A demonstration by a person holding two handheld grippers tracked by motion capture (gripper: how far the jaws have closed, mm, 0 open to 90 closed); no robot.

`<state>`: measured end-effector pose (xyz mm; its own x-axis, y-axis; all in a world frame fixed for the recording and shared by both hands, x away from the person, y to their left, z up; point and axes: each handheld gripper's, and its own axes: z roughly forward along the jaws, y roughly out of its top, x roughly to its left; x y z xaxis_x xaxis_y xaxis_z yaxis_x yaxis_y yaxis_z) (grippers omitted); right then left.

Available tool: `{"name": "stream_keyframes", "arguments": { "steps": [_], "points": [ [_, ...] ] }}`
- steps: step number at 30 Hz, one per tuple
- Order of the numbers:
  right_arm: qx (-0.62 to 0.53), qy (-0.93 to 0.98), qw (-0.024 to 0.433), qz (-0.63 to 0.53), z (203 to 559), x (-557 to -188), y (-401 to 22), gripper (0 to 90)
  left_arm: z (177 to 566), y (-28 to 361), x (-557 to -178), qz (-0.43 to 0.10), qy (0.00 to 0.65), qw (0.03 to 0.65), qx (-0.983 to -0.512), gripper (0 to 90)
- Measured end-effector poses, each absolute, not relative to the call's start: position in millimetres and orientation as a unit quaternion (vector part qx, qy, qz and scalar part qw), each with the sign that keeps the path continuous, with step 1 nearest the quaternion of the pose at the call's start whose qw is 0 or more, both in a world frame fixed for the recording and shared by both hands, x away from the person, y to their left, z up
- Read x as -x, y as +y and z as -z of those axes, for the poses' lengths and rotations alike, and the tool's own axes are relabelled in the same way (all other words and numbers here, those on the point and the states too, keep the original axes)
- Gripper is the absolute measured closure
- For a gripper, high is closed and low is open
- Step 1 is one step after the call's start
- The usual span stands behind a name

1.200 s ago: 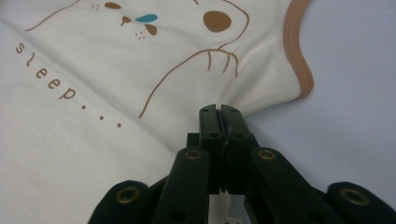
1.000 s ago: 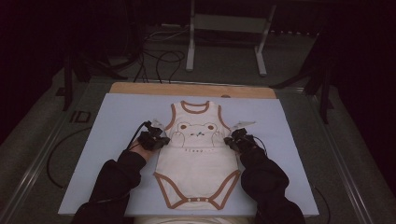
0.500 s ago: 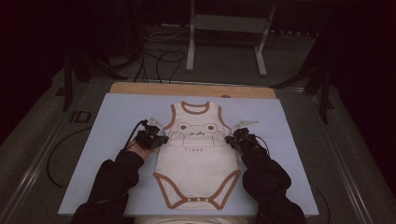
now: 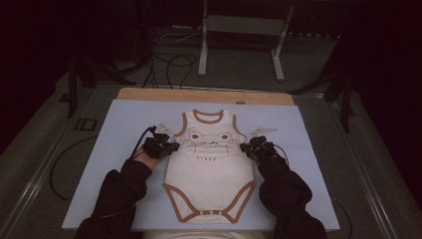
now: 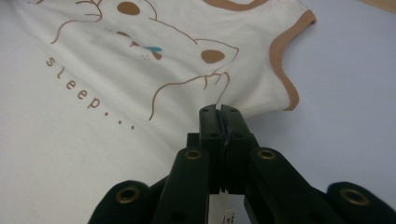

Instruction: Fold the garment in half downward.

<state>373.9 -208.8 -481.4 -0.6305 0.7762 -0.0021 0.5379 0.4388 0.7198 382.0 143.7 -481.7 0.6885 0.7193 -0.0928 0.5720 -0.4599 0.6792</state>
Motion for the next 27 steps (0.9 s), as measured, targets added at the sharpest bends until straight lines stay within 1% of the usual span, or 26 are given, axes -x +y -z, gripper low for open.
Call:
{"name": "stream_keyframes", "arguments": {
  "steps": [3,12,16,22,27],
  "points": [
    [-0.392,0.834,0.172,-0.349,478,-372,-208,89.3,478,145,-380,-0.089,0.383,0.369,-0.842,89.3],
    [-0.368,0.842,0.184,-0.348,461,-361,-207,89.3,470,149,-371,-0.091,0.37,0.369,-0.848,89.3],
    [-0.36,0.843,0.19,-0.351,453,-351,-208,89.3,461,152,-363,-0.086,0.367,0.383,-0.843,89.3],
    [-0.354,0.842,0.184,-0.364,447,-336,-215,89.3,452,151,-353,-0.088,0.355,0.383,-0.848,89.3],
    [-0.351,0.843,0.177,-0.367,446,-321,-219,89.2,446,151,-334,-0.094,0.347,0.385,-0.85,89.3]
  ]
}}
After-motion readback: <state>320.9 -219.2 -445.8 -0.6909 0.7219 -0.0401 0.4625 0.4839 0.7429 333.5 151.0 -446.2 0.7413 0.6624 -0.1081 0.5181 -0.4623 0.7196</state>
